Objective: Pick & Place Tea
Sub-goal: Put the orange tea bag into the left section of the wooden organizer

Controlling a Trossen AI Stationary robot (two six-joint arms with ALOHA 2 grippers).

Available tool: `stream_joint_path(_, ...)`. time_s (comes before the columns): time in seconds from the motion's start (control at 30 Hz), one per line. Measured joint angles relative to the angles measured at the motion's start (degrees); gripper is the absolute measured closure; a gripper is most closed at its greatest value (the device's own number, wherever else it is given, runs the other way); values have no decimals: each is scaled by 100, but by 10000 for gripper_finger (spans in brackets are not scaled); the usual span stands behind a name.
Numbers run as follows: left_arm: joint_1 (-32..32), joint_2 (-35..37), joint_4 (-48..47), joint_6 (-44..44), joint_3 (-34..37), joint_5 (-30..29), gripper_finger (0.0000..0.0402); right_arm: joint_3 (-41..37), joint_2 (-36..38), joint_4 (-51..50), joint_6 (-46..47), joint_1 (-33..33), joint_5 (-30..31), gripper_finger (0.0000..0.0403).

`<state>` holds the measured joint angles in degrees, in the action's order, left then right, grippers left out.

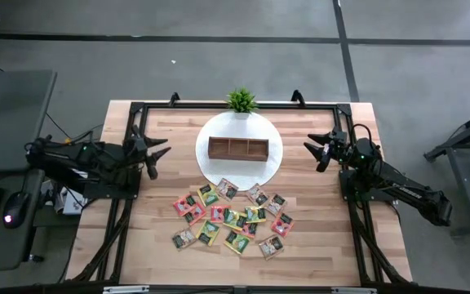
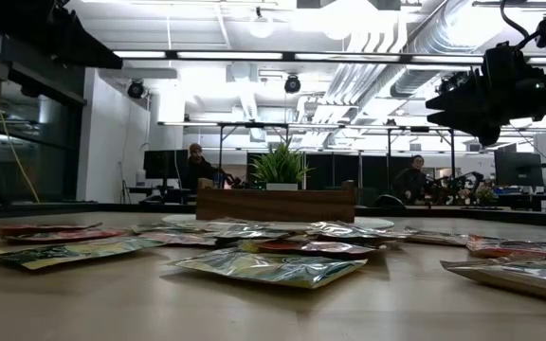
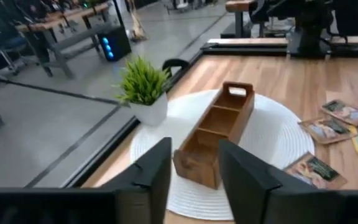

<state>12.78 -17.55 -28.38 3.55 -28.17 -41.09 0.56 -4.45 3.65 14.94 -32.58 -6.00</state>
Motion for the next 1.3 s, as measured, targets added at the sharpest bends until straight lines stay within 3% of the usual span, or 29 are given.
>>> stream_joint_path(0.1,-2,-186,-177,404,-43,130,216,0,0,-5,0,0,2,194)
stream_joint_path(0.3,0,-835,-226,942,-47,1107,166,0,1,-1,0,2,0,194)
stream_joint_path(0.8,0,-3745,-2156,2161,-1702,2199,163,1,0,-1,0,2,0,194)
stream_joint_path(1.0,0,-4191,-2235,3059,-1765,2910,163,0,1,-1,0,1,0,194)
stream_joint_path(1.3,-2,-4569,-2612,4159,-1761,2904,163,2,0,-1,0,0,0,194)
